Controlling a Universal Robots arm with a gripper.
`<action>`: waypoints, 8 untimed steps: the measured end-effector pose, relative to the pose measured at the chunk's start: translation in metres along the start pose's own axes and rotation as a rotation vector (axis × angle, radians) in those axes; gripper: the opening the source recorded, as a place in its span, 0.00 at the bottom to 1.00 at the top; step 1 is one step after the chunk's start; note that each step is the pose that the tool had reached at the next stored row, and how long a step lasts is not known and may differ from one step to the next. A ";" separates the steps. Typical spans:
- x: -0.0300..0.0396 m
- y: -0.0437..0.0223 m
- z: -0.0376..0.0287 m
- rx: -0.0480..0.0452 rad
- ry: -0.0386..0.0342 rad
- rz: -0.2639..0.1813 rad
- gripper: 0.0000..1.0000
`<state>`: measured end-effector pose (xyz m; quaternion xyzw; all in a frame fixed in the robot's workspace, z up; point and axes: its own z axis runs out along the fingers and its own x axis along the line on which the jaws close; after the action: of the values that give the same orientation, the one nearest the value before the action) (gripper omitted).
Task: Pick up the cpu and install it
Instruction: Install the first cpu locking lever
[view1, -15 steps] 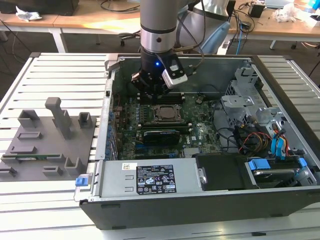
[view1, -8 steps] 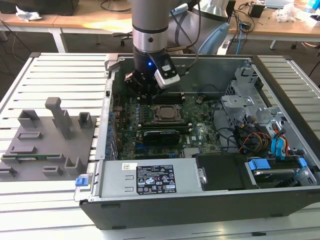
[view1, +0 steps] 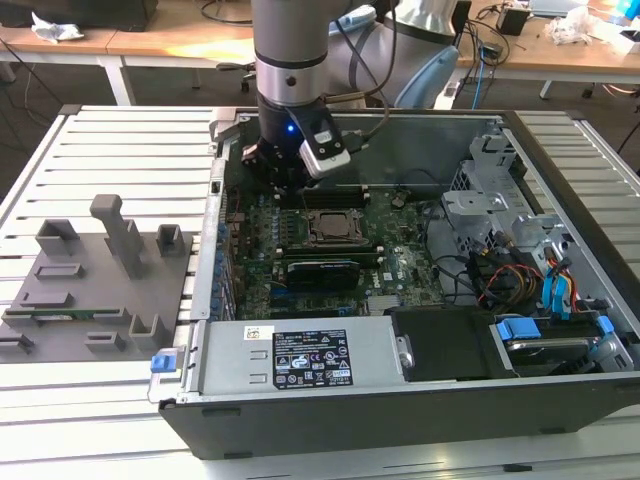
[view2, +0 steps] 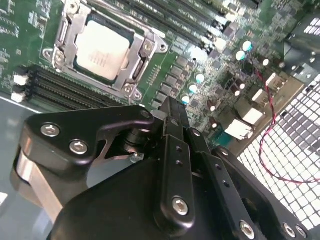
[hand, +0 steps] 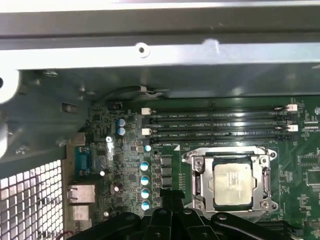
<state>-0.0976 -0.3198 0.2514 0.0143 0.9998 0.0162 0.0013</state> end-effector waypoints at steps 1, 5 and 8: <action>0.0011 0.0000 0.0000 -0.0072 0.0002 0.000 0.11; 0.0034 -0.0001 0.0000 -0.0606 0.0018 0.000 0.11; 0.0037 -0.0001 0.0000 -0.1040 0.0029 0.000 0.11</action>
<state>-0.1014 -0.3198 0.2513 0.0144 0.9976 0.0681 0.0006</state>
